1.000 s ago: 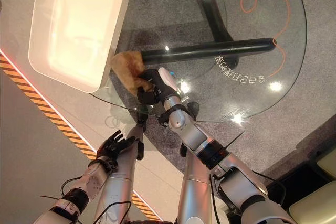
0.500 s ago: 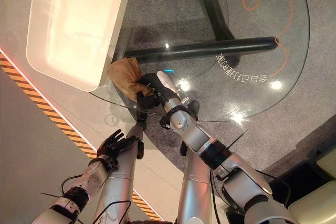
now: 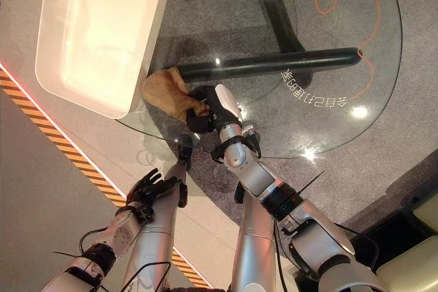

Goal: Wipe the table with a cloth and put it in the basket.

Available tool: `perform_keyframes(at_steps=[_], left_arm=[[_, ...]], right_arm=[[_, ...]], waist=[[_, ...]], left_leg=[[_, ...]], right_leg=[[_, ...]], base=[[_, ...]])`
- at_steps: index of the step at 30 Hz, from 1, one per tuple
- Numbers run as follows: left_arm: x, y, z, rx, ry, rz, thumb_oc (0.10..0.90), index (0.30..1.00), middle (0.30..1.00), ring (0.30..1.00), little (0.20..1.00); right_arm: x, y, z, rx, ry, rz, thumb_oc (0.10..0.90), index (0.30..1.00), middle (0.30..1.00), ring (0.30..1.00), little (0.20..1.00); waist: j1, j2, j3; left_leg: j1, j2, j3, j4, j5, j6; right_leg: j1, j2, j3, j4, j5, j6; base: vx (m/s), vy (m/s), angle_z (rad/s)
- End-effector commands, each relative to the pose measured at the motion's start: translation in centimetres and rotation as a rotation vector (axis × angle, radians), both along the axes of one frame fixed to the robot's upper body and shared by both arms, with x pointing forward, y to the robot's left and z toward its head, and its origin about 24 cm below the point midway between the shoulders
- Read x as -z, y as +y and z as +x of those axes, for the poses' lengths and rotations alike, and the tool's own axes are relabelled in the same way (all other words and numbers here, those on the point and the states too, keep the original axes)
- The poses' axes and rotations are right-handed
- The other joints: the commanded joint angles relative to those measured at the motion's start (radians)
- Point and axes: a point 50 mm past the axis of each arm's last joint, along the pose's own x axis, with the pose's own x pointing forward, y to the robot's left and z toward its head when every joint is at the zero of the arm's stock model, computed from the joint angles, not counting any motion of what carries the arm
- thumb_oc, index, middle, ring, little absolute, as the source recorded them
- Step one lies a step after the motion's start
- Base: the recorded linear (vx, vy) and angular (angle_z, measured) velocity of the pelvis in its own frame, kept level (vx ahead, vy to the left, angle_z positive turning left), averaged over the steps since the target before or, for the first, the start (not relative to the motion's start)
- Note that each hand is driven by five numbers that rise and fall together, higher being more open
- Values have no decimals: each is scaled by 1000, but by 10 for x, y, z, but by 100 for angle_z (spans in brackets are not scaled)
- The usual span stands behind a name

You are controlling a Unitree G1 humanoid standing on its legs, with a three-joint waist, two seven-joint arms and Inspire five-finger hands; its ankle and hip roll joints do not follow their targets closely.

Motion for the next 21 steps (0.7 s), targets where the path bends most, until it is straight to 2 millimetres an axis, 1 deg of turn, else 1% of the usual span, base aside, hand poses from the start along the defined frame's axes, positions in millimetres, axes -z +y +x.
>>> perform_keyframes(at_steps=[1,5,6,7,9,13,16,18,20,21], left_arm=[[30,-16,-38,-6,103,-78,800,900,900,900,900],[32,-12,-42,-10,103,-74,800,900,900,900,900],[32,-10,-43,-13,101,-73,800,900,900,900,900],[32,-10,-43,-13,101,-73,800,900,900,900,900],[32,-7,-44,-15,97,-73,800,900,900,900,900],[31,-5,-44,-23,90,-77,800,900,900,900,900],[31,-3,-45,-26,93,-76,800,900,900,900,900],[32,-1,-47,-31,92,-79,800,900,900,900,900],[32,-1,-47,-32,90,-80,800,900,900,900,900],[32,0,-47,-33,86,-83,800,900,900,900,900]], right_arm=[[-62,-41,-2,191,-322,79,100,300,300,300,200],[-75,-71,1,304,-370,93,100,300,300,300,200],[-80,-82,1,341,-388,112,100,300,300,300,200],[-80,-82,1,342,-388,112,100,300,300,300,200],[-85,-98,-1,403,-419,117,100,300,300,300,200],[-92,-116,-4,487,-476,126,100,300,300,300,200],[-96,-126,-7,541,-512,140,100,300,300,300,200],[-101,-139,-11,603,-554,153,100,300,300,300,200],[-102,-144,-12,631,-571,155,100,300,300,300,200],[-104,-151,-14,678,-591,160,100,300,300,300,200]], waist=[[-16,19,-11],[-16,17,-11],[-17,15,-11],[-17,15,-11],[-19,14,-11],[-23,16,-11],[-24,17,-11],[-28,16,-11],[-29,16,-11],[-30,16,-11]], left_leg=[[-29,-43,99,36,-33,52],[-27,-46,94,37,-39,54],[-26,-47,92,36,-40,55],[-26,-47,92,36,-40,55],[-25,-50,91,36,-42,57],[-27,-50,90,35,-46,59],[-25,-51,89,34,-47,59],[-24,-51,89,32,-47,58],[-24,-52,89,30,-48,58],[-24,-51,90,30,-49,58]], right_leg=[[-3,79,0,-52,52,18],[-1,82,3,-54,52,19],[0,84,4,-57,54,19],[0,84,4,-57,54,19],[2,87,5,-59,53,19],[1,89,9,-59,50,18],[4,90,11,-63,51,19],[6,91,13,-68,51,20],[6,92,14,-70,51,20],[6,93,15,-71,51,20]], base=[[0,0,0],[0,0,0],[0,0,0],[0,0,0],[0,0,0],[-1,1,-1],[-3,-2,-4],[-5,-1,-4],[-7,4,-5],[-8,7,-5]])
